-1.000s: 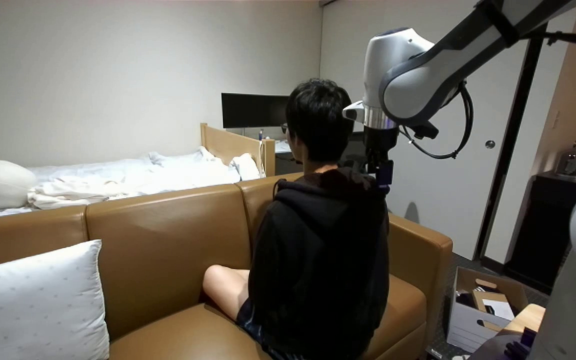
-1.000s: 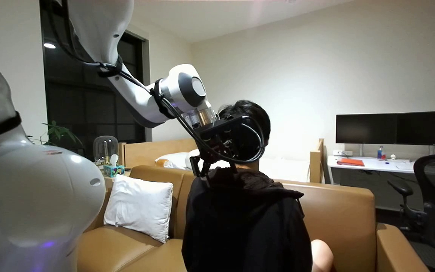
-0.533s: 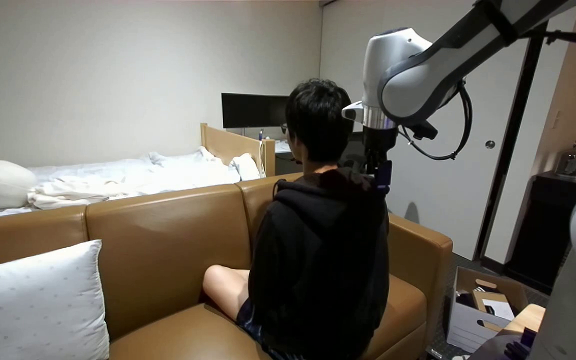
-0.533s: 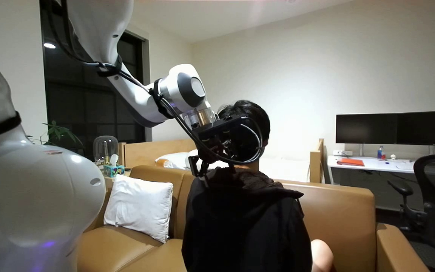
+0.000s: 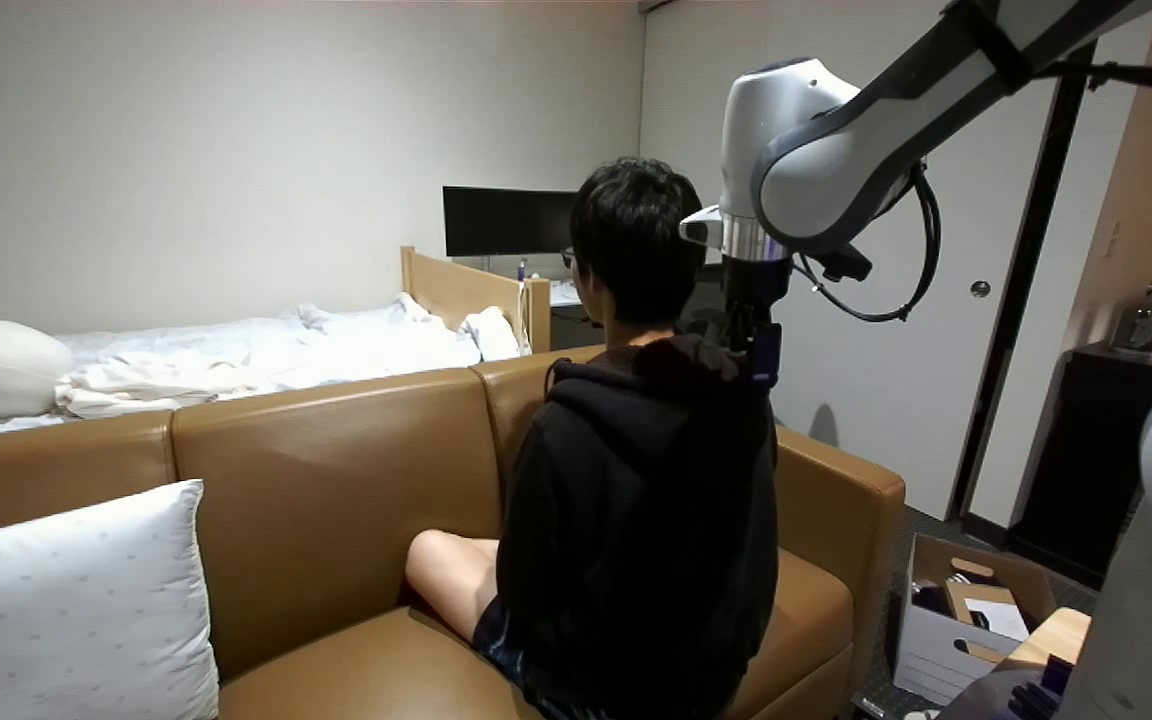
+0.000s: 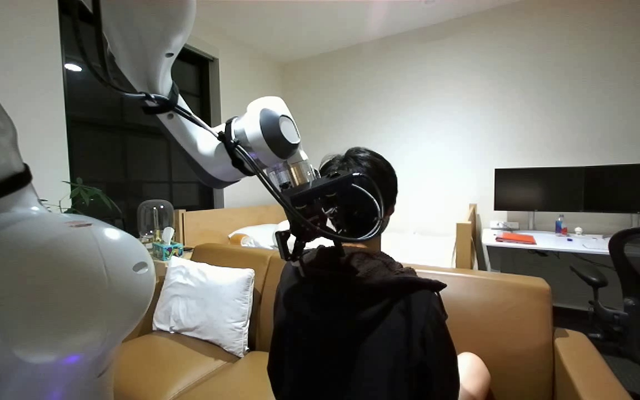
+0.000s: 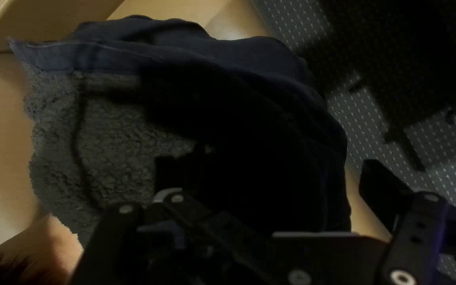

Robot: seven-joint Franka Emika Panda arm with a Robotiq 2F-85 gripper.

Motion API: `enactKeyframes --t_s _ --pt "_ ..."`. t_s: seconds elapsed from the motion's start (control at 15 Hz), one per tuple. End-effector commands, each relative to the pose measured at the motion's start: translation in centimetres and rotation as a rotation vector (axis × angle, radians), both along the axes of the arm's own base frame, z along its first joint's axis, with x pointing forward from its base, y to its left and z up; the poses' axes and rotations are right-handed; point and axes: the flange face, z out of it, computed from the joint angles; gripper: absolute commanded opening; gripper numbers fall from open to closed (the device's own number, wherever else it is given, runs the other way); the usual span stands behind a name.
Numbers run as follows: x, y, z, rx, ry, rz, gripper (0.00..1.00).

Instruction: Put the hood of the hoodie on the head of the person.

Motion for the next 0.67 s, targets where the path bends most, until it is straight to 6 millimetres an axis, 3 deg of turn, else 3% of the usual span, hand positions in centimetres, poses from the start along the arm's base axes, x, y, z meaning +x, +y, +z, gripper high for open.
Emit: enactKeyframes --t_s 0.0,0.27,0.33,0.4,0.6 --pt "0.05 0.25 -0.65 0.004 0.023 -0.007 1.0" --pt "0.11 0.15 -1.17 0.002 0.038 -0.011 1.0" --pt "0.11 0.1 -1.22 0.002 0.039 -0.013 0.92" --pt "0.1 0.07 -1.26 0.003 0.04 -0.014 0.74" --pt "0.11 0.02 -1.31 0.001 0.039 -0.02 0.54"
